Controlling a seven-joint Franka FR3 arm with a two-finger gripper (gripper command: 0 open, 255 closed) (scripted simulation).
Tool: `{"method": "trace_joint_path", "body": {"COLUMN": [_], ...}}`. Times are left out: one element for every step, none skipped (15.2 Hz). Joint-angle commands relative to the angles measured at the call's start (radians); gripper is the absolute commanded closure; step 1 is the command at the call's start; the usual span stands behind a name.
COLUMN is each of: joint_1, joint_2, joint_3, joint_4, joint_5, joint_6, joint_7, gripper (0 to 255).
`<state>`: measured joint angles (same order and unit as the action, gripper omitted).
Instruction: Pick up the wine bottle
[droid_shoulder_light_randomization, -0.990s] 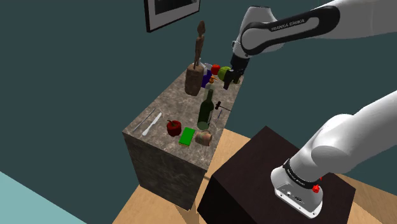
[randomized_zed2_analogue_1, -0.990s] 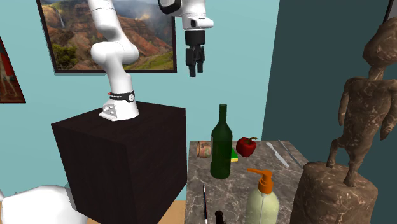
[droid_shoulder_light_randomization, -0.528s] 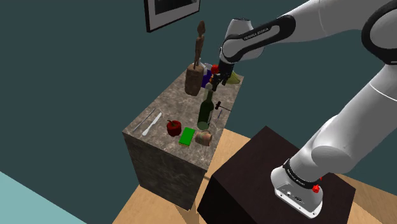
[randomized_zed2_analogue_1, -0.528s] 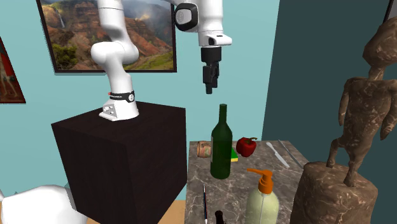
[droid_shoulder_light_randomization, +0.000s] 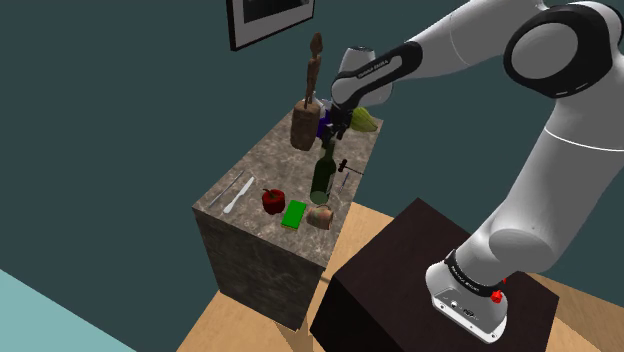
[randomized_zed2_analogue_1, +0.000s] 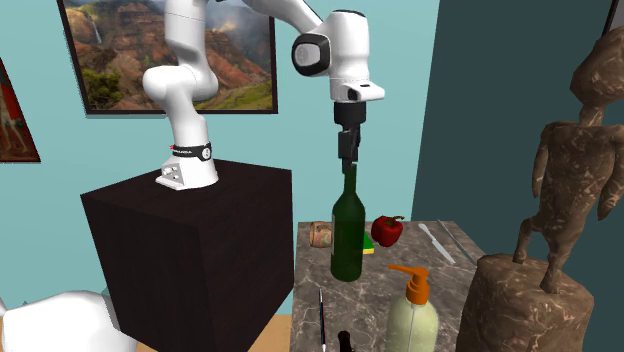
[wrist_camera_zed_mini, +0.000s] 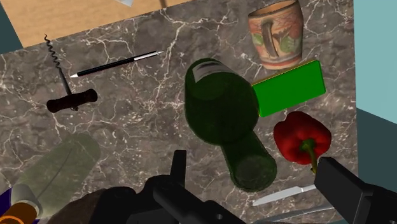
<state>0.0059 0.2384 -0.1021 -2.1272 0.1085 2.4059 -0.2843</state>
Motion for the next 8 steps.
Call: {"method": "trace_joint_path", "body": {"joint_1": [-0.002,-0.002,-0.003,-0.003,-0.003,-0.003,-0.003,-0.003], "joint_2": [0.021,0.03,0.04,0.045,0.045,0.045,0.045,0.045], "joint_3": [0.002,0.003,0.004,0.004,0.004,0.004,0.004,0.004], "joint_4": [-0.004,-0.006,-0.008,-0.01,-0.01,-0.01,-0.011,-0.01], "joint_5": [0.006,0.008,0.011,0.012,0.012,0.012,0.012,0.012], "joint_6": [0.026,0.037,0.049,0.055,0.055,0.055,0.056,0.055], "joint_7": [-0.006,-0.008,-0.01,-0.011,-0.011,-0.011,-0.011,-0.011], "gripper": [0,0,0,0,0,0,255,255]}}
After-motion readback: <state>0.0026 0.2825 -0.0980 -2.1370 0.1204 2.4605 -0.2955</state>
